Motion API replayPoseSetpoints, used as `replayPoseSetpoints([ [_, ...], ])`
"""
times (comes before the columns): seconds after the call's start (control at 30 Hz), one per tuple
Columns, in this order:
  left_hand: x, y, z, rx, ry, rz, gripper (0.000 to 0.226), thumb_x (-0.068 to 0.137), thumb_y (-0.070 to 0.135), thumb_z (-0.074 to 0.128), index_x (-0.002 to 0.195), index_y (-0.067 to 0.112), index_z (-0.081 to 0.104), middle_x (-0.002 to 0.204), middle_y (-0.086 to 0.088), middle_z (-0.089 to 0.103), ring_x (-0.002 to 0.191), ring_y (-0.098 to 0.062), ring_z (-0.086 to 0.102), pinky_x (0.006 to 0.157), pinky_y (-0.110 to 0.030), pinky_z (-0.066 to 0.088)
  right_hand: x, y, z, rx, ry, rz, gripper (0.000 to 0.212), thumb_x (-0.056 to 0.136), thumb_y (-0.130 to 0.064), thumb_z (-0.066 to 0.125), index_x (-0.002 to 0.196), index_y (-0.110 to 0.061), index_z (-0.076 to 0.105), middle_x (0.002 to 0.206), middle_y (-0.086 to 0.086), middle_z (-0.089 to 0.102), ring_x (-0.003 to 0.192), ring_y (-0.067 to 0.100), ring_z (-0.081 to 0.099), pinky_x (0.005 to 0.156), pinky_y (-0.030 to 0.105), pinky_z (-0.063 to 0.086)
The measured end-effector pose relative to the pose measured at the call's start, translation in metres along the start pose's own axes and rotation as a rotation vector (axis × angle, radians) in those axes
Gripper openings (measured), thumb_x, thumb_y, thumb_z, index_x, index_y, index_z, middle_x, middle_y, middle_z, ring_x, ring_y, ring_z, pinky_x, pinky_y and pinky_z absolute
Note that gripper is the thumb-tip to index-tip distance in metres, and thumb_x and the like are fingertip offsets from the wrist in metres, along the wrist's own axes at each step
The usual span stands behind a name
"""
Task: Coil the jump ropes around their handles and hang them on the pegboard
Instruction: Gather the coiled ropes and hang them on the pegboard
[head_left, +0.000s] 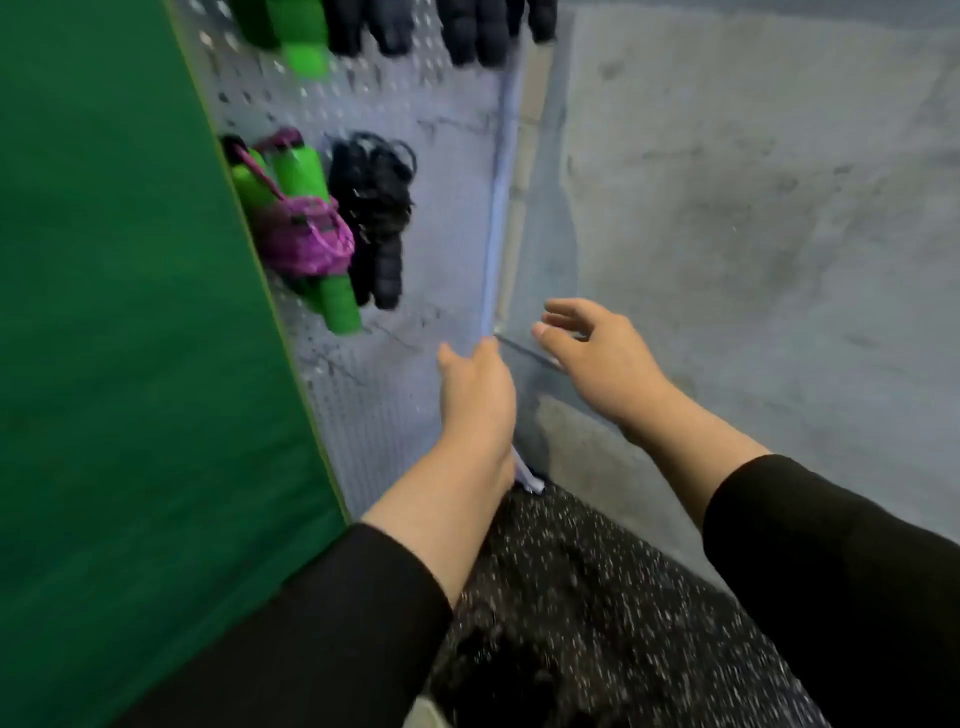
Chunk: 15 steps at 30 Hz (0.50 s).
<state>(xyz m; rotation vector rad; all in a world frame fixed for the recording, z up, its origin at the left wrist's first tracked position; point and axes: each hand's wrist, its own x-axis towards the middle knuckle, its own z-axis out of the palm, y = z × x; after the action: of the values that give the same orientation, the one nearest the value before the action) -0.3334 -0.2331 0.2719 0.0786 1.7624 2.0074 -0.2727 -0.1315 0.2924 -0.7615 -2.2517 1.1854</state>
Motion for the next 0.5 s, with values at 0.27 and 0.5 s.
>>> replayPoseSetpoints([
  [0.27,-0.017,-0.138,0.042,0.668,-0.454,-0.067,0.067,0.083,0.052,0.052,0.143,0.023,0.048,0.134,-0.007,0.063,0.116,-0.025,0.064,0.099,-0.044,0.053,-0.128,0.174,-0.034,-0.098,-0.041,0.438,0.037,0.099,-0.031,0.064,0.130,-0.012,0.065,0.118,0.001,0.069,0.105,0.016,0.065,0.094,0.034,0.052],
  [0.5,-0.024,-0.260,0.048,1.131,-0.692,-0.122,0.047,0.105,0.031,0.052,0.145,0.006,0.050,0.137,-0.014,0.062,0.117,-0.028,0.061,0.096,-0.032,0.048,-0.208,0.295,-0.026,0.019,-0.093,0.863,0.047,0.100,-0.034,0.061,0.137,-0.007,0.058,0.125,0.005,0.067,0.107,0.023,0.067,0.097,0.043,0.055],
])
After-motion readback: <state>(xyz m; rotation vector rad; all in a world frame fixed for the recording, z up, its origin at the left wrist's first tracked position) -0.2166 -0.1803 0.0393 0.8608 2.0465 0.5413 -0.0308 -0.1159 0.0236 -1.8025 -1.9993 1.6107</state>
